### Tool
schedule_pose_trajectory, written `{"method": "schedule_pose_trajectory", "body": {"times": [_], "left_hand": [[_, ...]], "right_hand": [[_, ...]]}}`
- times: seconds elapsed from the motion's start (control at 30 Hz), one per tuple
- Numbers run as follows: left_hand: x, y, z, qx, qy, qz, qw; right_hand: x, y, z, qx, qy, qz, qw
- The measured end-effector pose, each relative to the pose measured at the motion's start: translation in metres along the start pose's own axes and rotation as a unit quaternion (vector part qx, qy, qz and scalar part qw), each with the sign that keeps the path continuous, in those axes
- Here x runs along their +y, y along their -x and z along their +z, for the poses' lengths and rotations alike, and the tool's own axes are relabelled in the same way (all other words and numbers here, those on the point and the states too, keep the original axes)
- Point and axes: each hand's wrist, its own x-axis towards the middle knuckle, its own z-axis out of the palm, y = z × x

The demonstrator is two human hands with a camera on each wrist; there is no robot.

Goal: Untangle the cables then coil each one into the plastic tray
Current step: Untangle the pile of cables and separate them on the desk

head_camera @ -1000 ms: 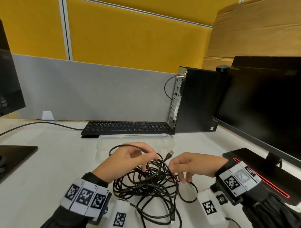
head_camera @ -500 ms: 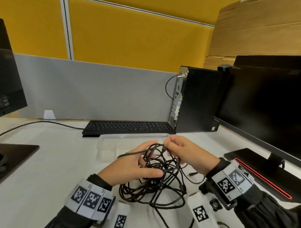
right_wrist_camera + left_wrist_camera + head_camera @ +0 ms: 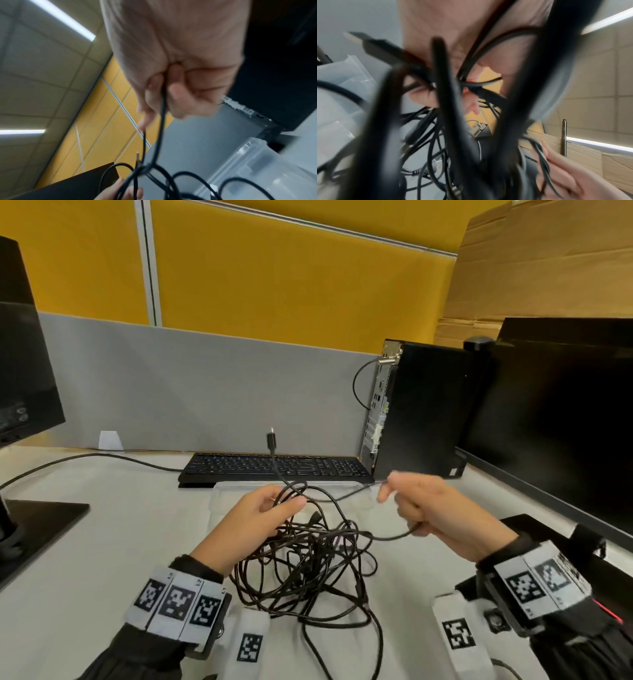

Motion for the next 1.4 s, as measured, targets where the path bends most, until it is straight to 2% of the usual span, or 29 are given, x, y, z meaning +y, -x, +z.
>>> {"method": "schedule_pose_trajectory", "body": {"times": [0.07, 0.17, 0.27, 0.33, 0.43, 0.53, 0.6, 0.67, 0.73, 0.83, 0.9, 0.97, 1.0, 1.13, 1.2, 1.27, 1.33, 1.4], "left_hand": [[0.002, 0.000, 0.001, 0.019, 0.010, -0.009, 1.000], [0.002, -0.002, 0.001, 0.035, 0.032, -0.030, 0.998], [-0.001, -0.003, 0.001, 0.048, 0.037, -0.054, 0.997], [-0.001, -0.004, 0.001, 0.055, 0.051, -0.074, 0.994], [0.002, -0.005, -0.003, 0.061, 0.098, -0.095, 0.989], [0.001, -0.006, -0.004, 0.048, 0.132, -0.107, 0.984], [0.002, -0.005, -0.001, 0.038, 0.154, -0.106, 0.982], [0.002, -0.004, 0.001, 0.032, 0.172, -0.106, 0.979], [0.003, -0.004, 0.001, 0.031, 0.182, -0.106, 0.977], [0.002, -0.004, -0.001, 0.034, 0.210, -0.109, 0.971], [0.001, -0.005, -0.002, 0.036, 0.217, -0.106, 0.970], [0.002, -0.005, -0.002, 0.039, 0.221, -0.096, 0.970], [0.002, -0.005, -0.003, 0.037, 0.228, -0.087, 0.969], [0.002, -0.005, -0.006, 0.010, 0.261, -0.075, 0.962], [0.001, -0.005, -0.006, -0.004, 0.273, -0.073, 0.959], [0.002, -0.005, -0.007, -0.021, 0.282, -0.071, 0.956], [0.002, -0.004, -0.009, -0.031, 0.296, -0.070, 0.952], [0.003, -0.004, -0.010, -0.034, 0.318, -0.078, 0.944]], "right_hand": [[0.002, -0.001, -0.003, 0.107, -0.118, -0.040, 0.986], [0.006, -0.004, -0.010, 0.253, -0.277, -0.048, 0.926], [0.017, -0.007, -0.015, 0.347, -0.315, -0.043, 0.882], [0.028, -0.009, -0.023, 0.370, -0.288, -0.022, 0.883], [0.044, -0.006, -0.041, 0.332, -0.202, 0.060, 0.919], [0.055, 0.007, -0.050, 0.234, -0.035, 0.142, 0.961], [0.056, 0.015, -0.049, 0.148, 0.066, 0.189, 0.969], [0.057, 0.020, -0.046, 0.081, 0.145, 0.212, 0.963], [0.059, 0.021, -0.042, 0.069, 0.243, 0.185, 0.950], [0.055, 0.023, -0.024, 0.100, 0.387, 0.038, 0.916], [0.050, 0.024, -0.005, 0.025, 0.409, -0.026, 0.912], [0.052, 0.024, 0.011, -0.073, 0.417, -0.023, 0.906], [0.055, 0.023, 0.016, -0.094, 0.427, -0.014, 0.899], [0.055, 0.019, 0.026, -0.063, 0.459, -0.033, 0.885], [0.056, 0.017, 0.027, -0.077, 0.465, -0.050, 0.880], [0.053, 0.015, 0.029, -0.061, 0.431, -0.090, 0.896], [0.046, 0.014, 0.028, 0.021, 0.341, -0.146, 0.928], [0.037, 0.015, 0.027, 0.073, 0.277, -0.173, 0.942]]}}
